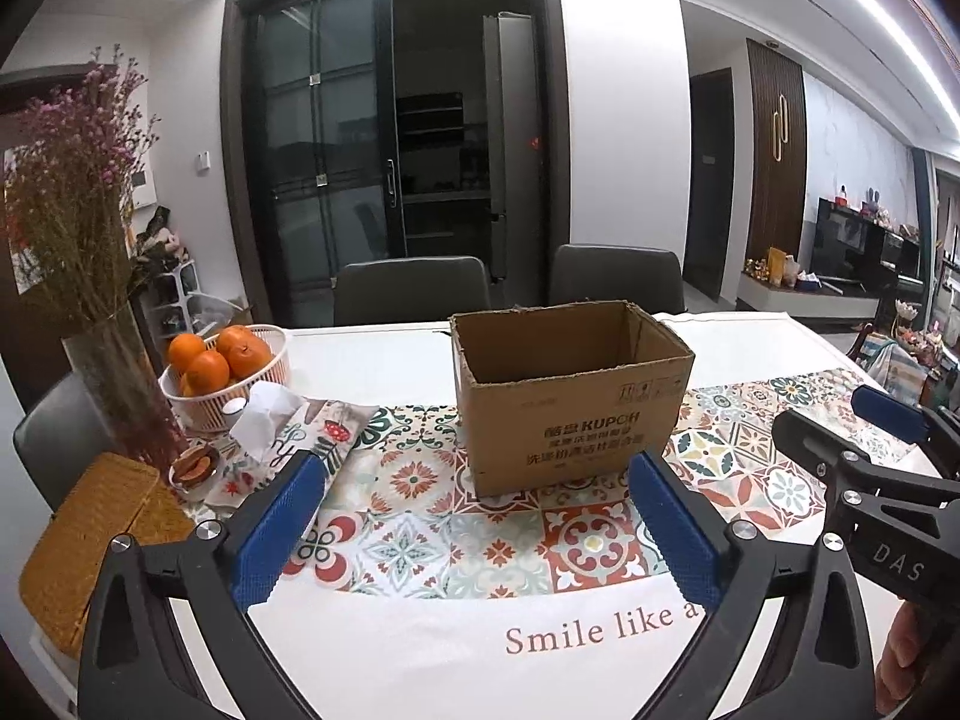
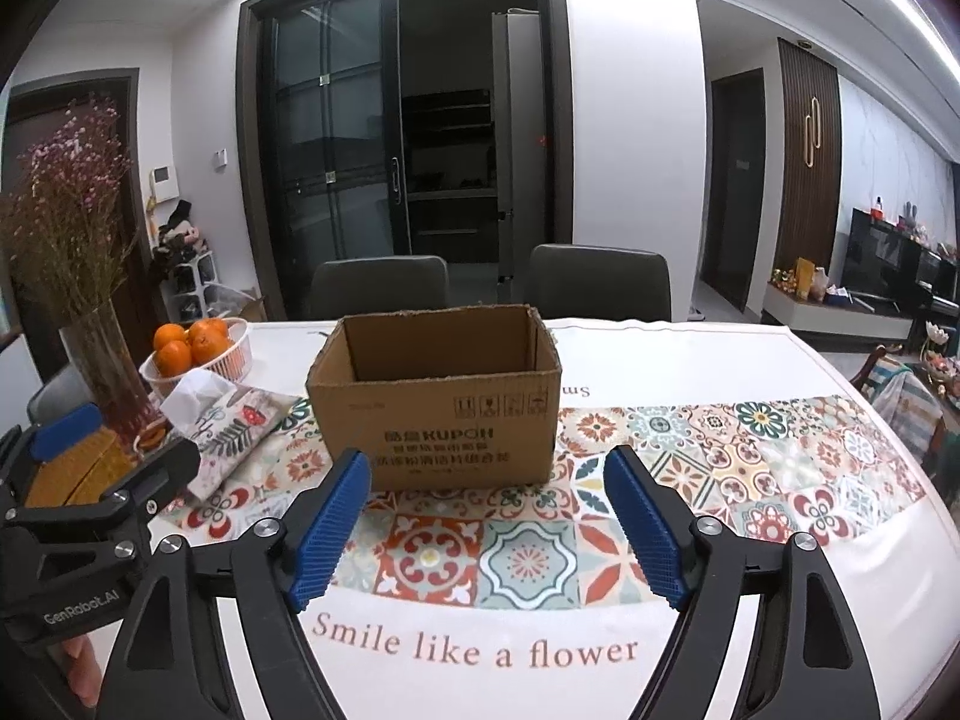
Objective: Organize rigid objects
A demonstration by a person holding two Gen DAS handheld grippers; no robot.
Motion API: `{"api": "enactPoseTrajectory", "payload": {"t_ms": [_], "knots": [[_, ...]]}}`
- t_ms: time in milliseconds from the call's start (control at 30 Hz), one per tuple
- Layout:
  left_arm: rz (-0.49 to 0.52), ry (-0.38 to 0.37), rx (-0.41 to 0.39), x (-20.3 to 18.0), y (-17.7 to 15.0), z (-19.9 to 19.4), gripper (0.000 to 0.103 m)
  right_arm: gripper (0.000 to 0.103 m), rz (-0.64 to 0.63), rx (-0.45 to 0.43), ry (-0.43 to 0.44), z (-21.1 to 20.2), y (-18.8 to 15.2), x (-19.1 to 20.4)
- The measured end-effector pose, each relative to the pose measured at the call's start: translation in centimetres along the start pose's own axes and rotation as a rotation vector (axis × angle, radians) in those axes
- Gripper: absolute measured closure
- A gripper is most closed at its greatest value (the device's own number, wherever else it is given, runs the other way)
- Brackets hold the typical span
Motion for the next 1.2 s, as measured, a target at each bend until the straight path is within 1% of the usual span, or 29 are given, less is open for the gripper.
{"api": "enactPoseTrajectory", "payload": {"t_ms": [100, 200, 400, 1200], "knots": [[-0.005, -0.002, -0.002, 0.2, -0.4, -0.7, 0.000, 0.021, 0.006, -0.004, -0.003, -0.8, -0.5, 0.1], [-0.003, 0.003, -0.010, 0.2, -0.6, -1.3, 0.000, 0.018, 0.012, -0.011, -0.001, -1.4, -0.9, 0.1], [0.012, 0.028, -0.032, 0.2, -0.9, -2.4, 0.000, 0.018, 0.015, -0.022, -0.011, -2.1, -1.2, 0.0], [0.004, 0.069, -0.067, 0.9, -0.6, -3.5, 0.000, 0.018, -0.008, -0.051, -0.026, -3.2, -0.9, 0.4]]}}
Point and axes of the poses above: each gripper's, at about its wrist camera, not at the fingertips, and z roughly the way its jaws point, x to its left, y to its top, the point moved 4 cm from there along z, roughly the way its jaws point
